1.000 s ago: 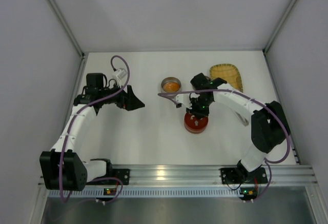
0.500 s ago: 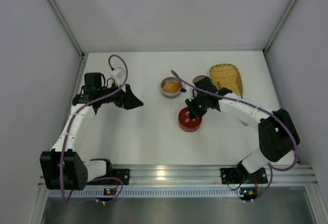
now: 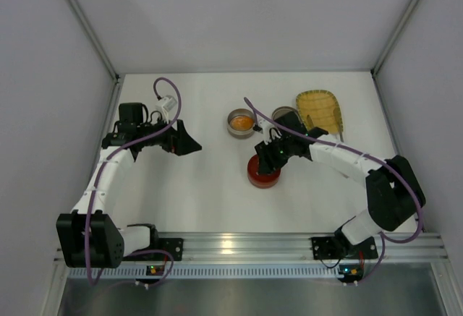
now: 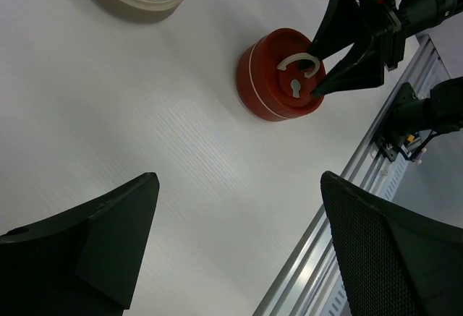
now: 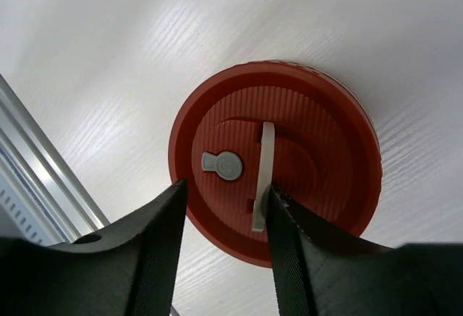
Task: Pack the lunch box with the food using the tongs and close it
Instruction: Close the box lid on the packing box.
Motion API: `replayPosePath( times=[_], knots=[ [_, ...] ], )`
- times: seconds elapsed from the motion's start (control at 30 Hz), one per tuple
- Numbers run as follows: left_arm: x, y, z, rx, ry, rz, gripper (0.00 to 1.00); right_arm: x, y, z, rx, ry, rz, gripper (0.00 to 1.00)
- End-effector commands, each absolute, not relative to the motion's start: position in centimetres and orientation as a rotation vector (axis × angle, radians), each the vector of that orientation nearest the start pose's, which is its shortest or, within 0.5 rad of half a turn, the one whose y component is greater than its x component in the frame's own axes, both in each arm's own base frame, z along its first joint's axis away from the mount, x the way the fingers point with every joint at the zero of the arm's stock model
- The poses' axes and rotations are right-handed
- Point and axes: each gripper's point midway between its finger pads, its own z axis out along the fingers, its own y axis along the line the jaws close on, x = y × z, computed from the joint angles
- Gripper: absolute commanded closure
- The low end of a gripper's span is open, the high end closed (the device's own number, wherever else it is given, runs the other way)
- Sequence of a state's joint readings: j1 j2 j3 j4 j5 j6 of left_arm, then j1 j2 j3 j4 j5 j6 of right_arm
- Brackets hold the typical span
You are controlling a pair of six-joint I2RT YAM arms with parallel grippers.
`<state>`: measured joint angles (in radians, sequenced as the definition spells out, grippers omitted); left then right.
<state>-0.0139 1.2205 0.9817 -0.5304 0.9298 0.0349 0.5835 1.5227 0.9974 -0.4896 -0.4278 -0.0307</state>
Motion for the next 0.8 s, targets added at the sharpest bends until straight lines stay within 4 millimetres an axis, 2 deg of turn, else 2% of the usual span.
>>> replayPosePath(
  times=[0.0, 0.07, 0.27, 0.5, 0.57, 0.67, 0.77],
  knots=[
    [28.1, -14.4, 21.9, 0.568, 2.059, -1.048, 0.02, 22.7, 23.8, 8.2, -1.007, 2.501, 0.725, 0.53],
    [27.9, -14.4, 21.8, 0.582, 2.055, -1.047, 0.02, 22.9, 24.1, 9.3, -1.016, 2.472, 0.741, 0.48],
    [27.7, -14.4, 21.8, 0.606, 2.040, -1.041, 0.02, 23.8, 24.5, 12.3, -1.080, 2.382, 0.737, 0.47],
    [27.8, -14.4, 22.0, 0.609, 2.034, -1.031, 0.02, 24.9, 24.6, 14.1, -1.109, 2.304, 0.712, 0.47],
    [27.8, -14.3, 22.0, 0.609, 2.034, -1.025, 0.02, 25.6, 24.5, 14.5, -1.102, 2.278, 0.680, 0.51],
    [27.9, -14.3, 22.0, 0.609, 2.033, -1.024, 0.02, 27.0, 24.1, 14.7, -1.112, 2.239, 0.591, 0.62],
    [27.9, -14.2, 22.0, 0.607, 2.035, -1.019, 0.02, 27.8, 23.9, 14.7, -1.149, 2.217, 0.541, 0.80]
  ],
)
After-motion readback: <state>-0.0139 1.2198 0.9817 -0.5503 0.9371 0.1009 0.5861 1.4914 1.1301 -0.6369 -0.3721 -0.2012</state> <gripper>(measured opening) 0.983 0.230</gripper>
